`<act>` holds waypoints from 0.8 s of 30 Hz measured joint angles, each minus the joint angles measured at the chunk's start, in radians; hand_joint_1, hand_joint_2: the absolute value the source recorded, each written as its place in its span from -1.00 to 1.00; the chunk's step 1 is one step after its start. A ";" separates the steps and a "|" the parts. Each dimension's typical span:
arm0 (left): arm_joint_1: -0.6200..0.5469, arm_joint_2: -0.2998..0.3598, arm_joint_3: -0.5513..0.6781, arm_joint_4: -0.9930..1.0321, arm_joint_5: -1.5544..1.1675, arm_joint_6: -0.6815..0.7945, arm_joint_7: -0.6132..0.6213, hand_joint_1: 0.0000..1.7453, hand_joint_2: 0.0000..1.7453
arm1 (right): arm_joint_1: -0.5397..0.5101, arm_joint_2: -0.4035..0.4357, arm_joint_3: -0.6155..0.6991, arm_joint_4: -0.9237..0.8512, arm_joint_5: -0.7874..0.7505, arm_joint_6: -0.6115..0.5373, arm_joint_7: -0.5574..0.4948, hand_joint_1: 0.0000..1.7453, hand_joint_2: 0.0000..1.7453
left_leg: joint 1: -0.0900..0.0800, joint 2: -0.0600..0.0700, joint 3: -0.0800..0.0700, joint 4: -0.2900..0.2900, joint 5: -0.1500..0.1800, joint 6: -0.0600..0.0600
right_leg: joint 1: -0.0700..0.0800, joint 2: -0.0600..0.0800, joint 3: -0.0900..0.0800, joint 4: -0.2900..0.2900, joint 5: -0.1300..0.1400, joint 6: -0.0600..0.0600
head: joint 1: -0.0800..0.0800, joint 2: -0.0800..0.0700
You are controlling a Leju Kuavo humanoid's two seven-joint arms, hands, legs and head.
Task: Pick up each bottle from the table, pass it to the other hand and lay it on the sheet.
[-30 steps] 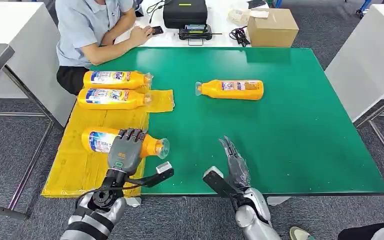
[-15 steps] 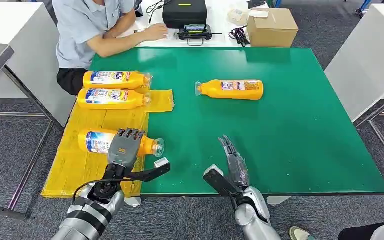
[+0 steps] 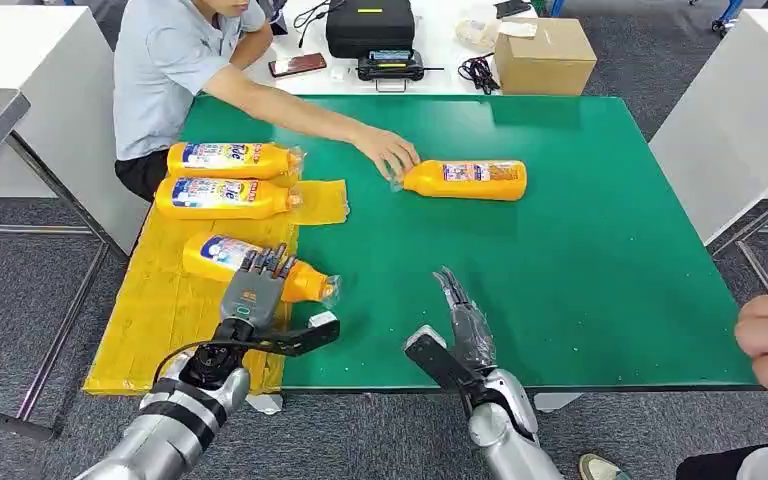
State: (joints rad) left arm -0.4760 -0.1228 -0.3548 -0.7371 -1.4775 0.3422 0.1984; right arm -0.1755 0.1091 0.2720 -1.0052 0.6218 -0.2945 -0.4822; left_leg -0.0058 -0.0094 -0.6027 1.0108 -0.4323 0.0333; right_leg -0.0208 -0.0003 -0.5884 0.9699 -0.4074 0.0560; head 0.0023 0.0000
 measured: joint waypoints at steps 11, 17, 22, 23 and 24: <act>-0.083 -0.017 0.000 0.125 0.054 -0.081 -0.003 -1.00 1.00 | -0.007 0.004 -0.019 0.004 -0.012 0.016 -0.009 -1.00 1.00 | 0.000 -0.001 0.011 0.000 0.001 0.000 | 0.000 -0.001 0.011 0.000 0.000 0.000 | 0.000 0.000; -0.103 -0.023 0.000 0.157 0.066 -0.095 -0.003 -1.00 1.00 | -0.007 0.005 -0.021 0.006 -0.007 0.015 -0.010 -1.00 1.00 | 0.000 -0.001 0.013 0.000 0.002 0.000 | 0.000 -0.001 0.014 0.000 0.000 0.000 | 0.000 0.000; -0.103 -0.029 -0.002 0.159 0.063 -0.086 -0.005 -1.00 1.00 | -0.006 0.005 -0.023 0.006 0.004 0.008 -0.010 -1.00 1.00 | 0.000 -0.001 0.014 0.000 0.002 0.000 | 0.000 -0.001 0.014 0.000 0.000 0.000 | 0.000 0.000; -0.103 -0.030 -0.003 0.159 0.060 -0.085 -0.005 -1.00 1.00 | -0.006 0.005 -0.023 0.006 0.004 0.007 -0.010 -1.00 1.00 | 0.000 -0.001 0.014 0.000 0.002 0.000 | 0.000 -0.001 0.014 0.000 0.000 0.000 | 0.000 0.000; -0.103 -0.031 -0.004 0.159 0.059 -0.085 -0.005 -1.00 1.00 | -0.006 0.005 -0.024 0.006 0.005 0.006 -0.009 -1.00 1.00 | 0.000 -0.001 0.014 0.000 0.002 0.000 | 0.000 -0.001 0.014 0.000 0.000 0.000 | 0.000 0.000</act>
State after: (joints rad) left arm -0.5786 -0.1537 -0.3586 -0.5783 -1.4187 0.2571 0.1930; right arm -0.1811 0.1144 0.2483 -0.9995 0.6264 -0.2880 -0.4913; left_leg -0.0058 -0.0104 -0.5891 1.0103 -0.4308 0.0332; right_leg -0.0208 -0.0011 -0.5744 0.9696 -0.4072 0.0557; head 0.0027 0.0000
